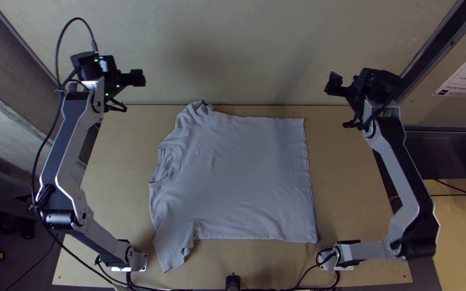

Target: Fold the t-shirt

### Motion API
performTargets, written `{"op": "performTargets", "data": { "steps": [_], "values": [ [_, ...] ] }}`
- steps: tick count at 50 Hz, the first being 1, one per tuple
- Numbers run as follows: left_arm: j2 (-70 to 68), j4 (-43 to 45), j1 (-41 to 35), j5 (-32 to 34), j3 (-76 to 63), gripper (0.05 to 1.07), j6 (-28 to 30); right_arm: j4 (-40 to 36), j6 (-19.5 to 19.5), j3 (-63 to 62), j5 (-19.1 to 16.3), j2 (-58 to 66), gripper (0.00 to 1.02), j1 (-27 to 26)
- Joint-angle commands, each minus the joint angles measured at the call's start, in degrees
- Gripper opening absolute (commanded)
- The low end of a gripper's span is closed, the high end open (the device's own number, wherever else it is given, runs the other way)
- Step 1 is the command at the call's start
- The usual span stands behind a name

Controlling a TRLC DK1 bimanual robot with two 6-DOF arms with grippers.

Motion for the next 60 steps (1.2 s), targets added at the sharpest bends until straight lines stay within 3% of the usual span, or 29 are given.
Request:
{"op": "performTargets", "data": {
  "steps": [1, 11, 25, 28, 33, 60],
  "values": [
    [3.2, -2.3, -2.2, 0.6, 3.9, 1.03, -2.3, -2.5, 3.0, 4.4, 0.1, 4.4, 0.98, 0.5],
    [13.8, -10.6, -3.9, 2.8, 13.4, 1.01, -4.9, -8.6, 6.5, 10.3, 0.1, 12.5, 0.98, 0.0],
    [24.9, -11.9, -4.4, 4.2, 20.2, 1.01, -7.3, -14.2, 9.9, 14.3, 0.0, 20.3, 0.98, 0.4],
    [26.8, -12.0, -4.6, 4.1, 20.6, 0.96, -7.1, -15.3, 10.9, 14.9, 0.1, 21.5, 0.98, 0.6],
    [29.6, -12.2, -5.0, 4.3, 20.6, 0.87, -6.0, -18.0, 11.2, 16.6, 0.0, 23.7, 0.98, 1.5],
    [41.0, -11.4, -6.9, 2.6, 23.4, 0.86, -3.3, -20.4, 12.8, 21.1, 0.1, 30.9, 0.98, 1.0]
  ]
}}
